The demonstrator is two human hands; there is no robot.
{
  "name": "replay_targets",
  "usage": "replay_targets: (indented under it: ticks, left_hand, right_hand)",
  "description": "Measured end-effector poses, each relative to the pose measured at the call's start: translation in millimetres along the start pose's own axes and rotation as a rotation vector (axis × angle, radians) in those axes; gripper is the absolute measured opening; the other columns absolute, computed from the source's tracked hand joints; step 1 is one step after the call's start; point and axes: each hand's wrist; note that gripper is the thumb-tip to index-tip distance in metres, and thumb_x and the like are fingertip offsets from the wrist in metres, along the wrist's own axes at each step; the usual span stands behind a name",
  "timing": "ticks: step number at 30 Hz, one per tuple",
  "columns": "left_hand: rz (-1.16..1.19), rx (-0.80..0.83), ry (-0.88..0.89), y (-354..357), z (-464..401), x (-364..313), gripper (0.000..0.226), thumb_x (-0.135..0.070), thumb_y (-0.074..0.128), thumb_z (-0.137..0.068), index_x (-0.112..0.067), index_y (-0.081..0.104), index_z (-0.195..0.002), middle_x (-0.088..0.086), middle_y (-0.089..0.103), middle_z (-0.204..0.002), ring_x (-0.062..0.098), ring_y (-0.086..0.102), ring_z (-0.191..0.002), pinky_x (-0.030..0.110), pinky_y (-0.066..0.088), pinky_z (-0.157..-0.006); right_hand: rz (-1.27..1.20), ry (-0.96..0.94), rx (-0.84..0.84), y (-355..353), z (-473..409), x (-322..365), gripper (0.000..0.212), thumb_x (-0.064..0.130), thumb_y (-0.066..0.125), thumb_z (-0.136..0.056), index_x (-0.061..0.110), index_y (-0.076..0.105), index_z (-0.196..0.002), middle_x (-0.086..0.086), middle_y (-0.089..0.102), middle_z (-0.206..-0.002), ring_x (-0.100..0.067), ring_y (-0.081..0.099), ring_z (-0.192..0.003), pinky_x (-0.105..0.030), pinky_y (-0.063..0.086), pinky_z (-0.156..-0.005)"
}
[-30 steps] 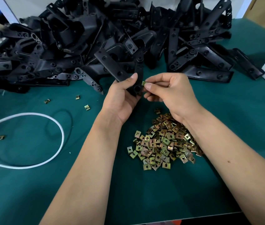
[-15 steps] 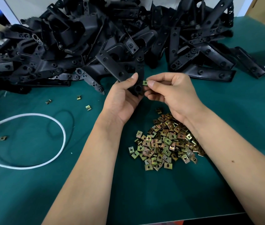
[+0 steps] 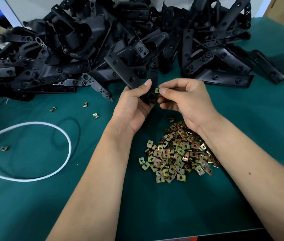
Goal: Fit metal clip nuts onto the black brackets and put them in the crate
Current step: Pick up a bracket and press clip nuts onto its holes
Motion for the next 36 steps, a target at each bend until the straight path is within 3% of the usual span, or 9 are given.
replay_targets:
  ticks: [5,13,17,20,24,27,31,34,36]
  left_hand:
    - [0.048,-0.035,0.011,3.8,0.0,3.4,0.033,0.003,0.063,-0.094,-0.009,0.053,-0.123,0.013,0.064,-0.106,0.029,0.061,-0.098,0.042,0.051,-0.088]
    - [-0.009,-0.049,0.069,13.2,2.0,13.5,0.031,0.006,0.063,-0.093,-0.009,0.052,-0.118,0.011,0.066,-0.095,0.025,0.064,-0.083,0.034,0.052,-0.064]
    - [-0.15,-0.066,0.142,10.1,0.0,13.1,0.036,0.008,0.065,-0.092,-0.007,0.049,-0.121,0.025,0.069,-0.113,0.032,0.069,-0.096,0.04,0.056,-0.072]
    - [-0.163,-0.13,0.175,6.1,-4.5,12.8,0.044,0.012,0.065,-0.089,0.001,0.05,-0.129,0.024,0.068,-0.123,0.036,0.069,-0.11,0.048,0.058,-0.094]
    - [0.014,-0.234,0.161,-6.4,-12.4,5.4,0.041,0.016,0.059,-0.09,0.001,0.055,-0.128,0.014,0.073,-0.107,0.028,0.072,-0.095,0.052,0.056,-0.094]
    - [0.08,-0.249,0.153,-13.3,-14.9,0.9,0.048,0.015,0.059,-0.089,0.006,0.053,-0.135,0.023,0.07,-0.12,0.034,0.071,-0.104,0.054,0.054,-0.097]
    - [0.121,-0.251,0.113,-12.1,-15.5,0.4,0.043,0.012,0.059,-0.09,0.007,0.054,-0.132,0.021,0.065,-0.112,0.035,0.066,-0.104,0.053,0.055,-0.098]
    - [0.129,-0.212,0.102,-13.1,-16.5,0.2,0.028,0.011,0.059,-0.089,-0.002,0.055,-0.114,0.017,0.064,-0.103,0.032,0.064,-0.102,0.052,0.055,-0.098]
    - [0.111,-0.174,0.084,-13.1,-15.1,0.1,0.018,0.007,0.063,-0.089,-0.005,0.059,-0.102,0.01,0.068,-0.091,0.027,0.067,-0.095,0.044,0.06,-0.086]
  right_hand:
    - [-0.047,0.006,-0.045,3.6,2.2,0.3,0.011,-0.006,0.075,-0.087,0.004,0.074,-0.092,-0.007,0.071,-0.074,-0.015,0.067,-0.061,-0.024,0.057,-0.059]
    - [0.013,-0.07,0.006,-4.5,0.8,0.2,0.02,-0.004,0.076,-0.087,0.006,0.063,-0.098,-0.001,0.067,-0.065,-0.016,0.065,-0.061,-0.024,0.052,-0.056]
    - [0.159,-0.107,0.024,-6.0,-2.1,-0.7,0.019,-0.002,0.077,-0.087,0.005,0.062,-0.096,-0.006,0.073,-0.069,-0.02,0.072,-0.062,-0.024,0.054,-0.054]
    - [0.369,-0.137,0.089,-14.1,-6.3,4.1,0.012,0.009,0.075,-0.092,0.005,0.066,-0.1,-0.009,0.077,-0.08,-0.024,0.075,-0.068,-0.027,0.056,-0.054]
    - [0.983,-0.214,0.368,-35.3,-11.6,18.0,0.009,0.032,0.084,-0.084,0.027,0.079,-0.088,0.012,0.075,-0.08,0.003,0.066,-0.069,-0.013,0.048,-0.066]
    - [1.152,-0.179,0.526,-37.0,-10.3,22.1,0.014,0.033,0.089,-0.077,0.032,0.078,-0.084,0.016,0.071,-0.079,0.007,0.058,-0.066,-0.006,0.039,-0.059]
    - [1.157,-0.2,0.447,-35.7,-11.4,17.7,0.015,0.023,0.087,-0.081,0.027,0.072,-0.082,0.012,0.07,-0.076,0.004,0.061,-0.066,-0.01,0.042,-0.06]
    - [0.938,-0.17,0.307,-37.6,-13.2,15.5,0.013,0.016,0.082,-0.087,0.016,0.069,-0.087,0.001,0.075,-0.074,-0.007,0.071,-0.064,-0.021,0.053,-0.058]
    - [0.773,-0.145,0.24,-35.9,-13.0,13.2,0.011,0.012,0.076,-0.093,0.009,0.065,-0.091,-0.003,0.077,-0.074,-0.017,0.075,-0.062,-0.024,0.057,-0.053]
Point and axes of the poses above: each hand's wrist, its own z-axis away from the middle knuckle, its own y-axis out of the palm, x = y × z
